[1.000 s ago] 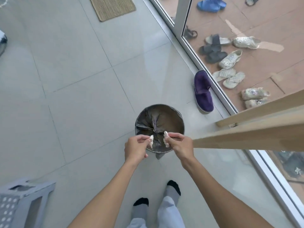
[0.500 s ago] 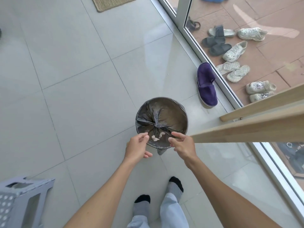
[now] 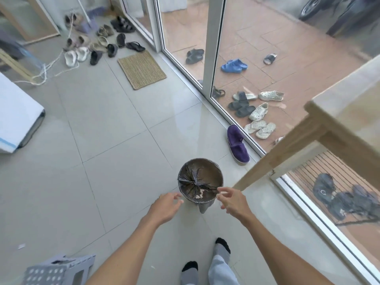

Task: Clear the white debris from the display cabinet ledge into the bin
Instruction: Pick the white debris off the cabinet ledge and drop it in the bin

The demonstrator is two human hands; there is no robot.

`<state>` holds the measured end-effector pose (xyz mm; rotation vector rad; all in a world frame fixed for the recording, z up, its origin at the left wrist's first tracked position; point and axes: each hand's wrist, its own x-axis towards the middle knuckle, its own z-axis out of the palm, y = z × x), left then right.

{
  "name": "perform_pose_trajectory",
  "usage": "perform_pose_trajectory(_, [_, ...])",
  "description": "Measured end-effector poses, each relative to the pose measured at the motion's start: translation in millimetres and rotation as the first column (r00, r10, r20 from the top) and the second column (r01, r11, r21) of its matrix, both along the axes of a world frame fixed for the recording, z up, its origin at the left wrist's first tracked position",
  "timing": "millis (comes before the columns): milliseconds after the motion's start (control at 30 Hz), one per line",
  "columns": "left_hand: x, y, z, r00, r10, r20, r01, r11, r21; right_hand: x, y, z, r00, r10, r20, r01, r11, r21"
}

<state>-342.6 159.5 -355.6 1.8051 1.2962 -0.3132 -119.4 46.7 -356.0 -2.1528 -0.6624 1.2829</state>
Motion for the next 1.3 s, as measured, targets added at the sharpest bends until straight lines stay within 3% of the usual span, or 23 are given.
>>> perform_pose_trajectory(267, [29,29,169,0.969,-0.208,0.134,0.179,0.963,0.2,10,9,168,0.962,0.241,0.127,-0.253,0.963,0.093])
perform_pose_trajectory(433, [72,42,282,0.917,-0.298,0.265,0.19,0.911,0.367,31,12,282,0.957,0.13,0.259,-0.207,0.931,0.299])
perform_pose_trajectory(633, [128,42,362,0.84,-0.384,0.383,0.16,0.85,0.502,68,-25,366,0.942,-0.057,0.33,-0.096,0.898,0.429])
perform_pose_trajectory(733, [166,24,383,0.796,-0.475,0.374,0.193,0.785,0.589,92,-65,382,0.904,-0.149,0.401,-0.03,0.913,0.407])
perform_pose_trajectory(967, [250,-64,397,0.675,-0.649,0.351,0.337,0.695,0.635,142,-162,400,0.825,-0.261,0.501,0.077,0.93,0.359])
perform_pose_trajectory(1100, [283,-118,387,0.597,-0.745,0.298,0.418,0.606,0.677,154,-214,396,0.747,-0.342,0.57,0.13,0.916,0.38])
perform_pose_trajectory(1300, [320,-176,364,0.505,-0.812,0.291,0.512,0.554,0.657,174,-285,389,0.641,-0.449,0.623,0.291,0.893,0.345])
